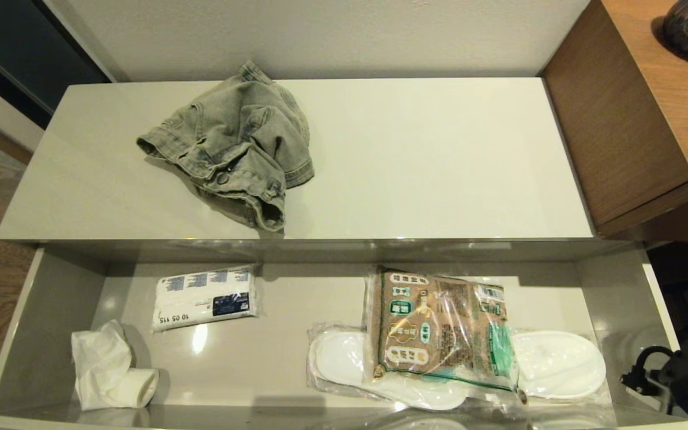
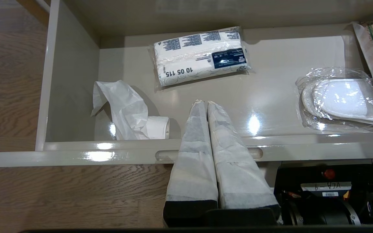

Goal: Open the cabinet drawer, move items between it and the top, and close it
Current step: Close the drawer

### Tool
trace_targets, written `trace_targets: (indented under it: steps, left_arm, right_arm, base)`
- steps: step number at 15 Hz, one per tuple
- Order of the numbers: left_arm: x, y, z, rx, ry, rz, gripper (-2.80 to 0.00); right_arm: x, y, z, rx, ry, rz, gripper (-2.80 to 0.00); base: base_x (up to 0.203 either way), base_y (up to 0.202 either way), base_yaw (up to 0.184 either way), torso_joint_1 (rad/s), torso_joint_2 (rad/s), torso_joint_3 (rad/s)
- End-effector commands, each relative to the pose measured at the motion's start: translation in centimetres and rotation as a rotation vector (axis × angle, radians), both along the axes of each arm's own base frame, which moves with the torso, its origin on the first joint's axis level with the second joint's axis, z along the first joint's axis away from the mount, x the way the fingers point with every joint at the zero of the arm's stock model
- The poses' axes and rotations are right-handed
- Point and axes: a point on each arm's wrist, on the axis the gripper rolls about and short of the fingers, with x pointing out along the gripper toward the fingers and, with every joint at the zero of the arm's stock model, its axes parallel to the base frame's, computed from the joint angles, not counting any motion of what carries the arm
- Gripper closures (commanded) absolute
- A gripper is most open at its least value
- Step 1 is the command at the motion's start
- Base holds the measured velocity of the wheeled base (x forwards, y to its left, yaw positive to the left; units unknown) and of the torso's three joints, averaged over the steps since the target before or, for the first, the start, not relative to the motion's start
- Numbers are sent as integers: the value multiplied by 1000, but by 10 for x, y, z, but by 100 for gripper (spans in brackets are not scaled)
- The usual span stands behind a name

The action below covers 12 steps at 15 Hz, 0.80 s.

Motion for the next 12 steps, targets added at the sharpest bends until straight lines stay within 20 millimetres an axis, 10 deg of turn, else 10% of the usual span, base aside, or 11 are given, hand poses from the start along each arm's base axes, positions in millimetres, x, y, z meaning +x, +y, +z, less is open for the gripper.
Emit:
trace_targets:
  steps: [1, 12]
  left_arm:
    - [0, 0, 0, 0, 1, 0, 0]
    - [0, 0, 0, 0, 1, 1, 0]
  right_arm:
    - [-3, 0, -5, -7, 21, -10, 0]
    - [2, 6, -31, -51, 95, -6, 0]
  base:
    - [0, 0, 0, 0, 0, 0]
    - [0, 0, 0, 0, 0, 0]
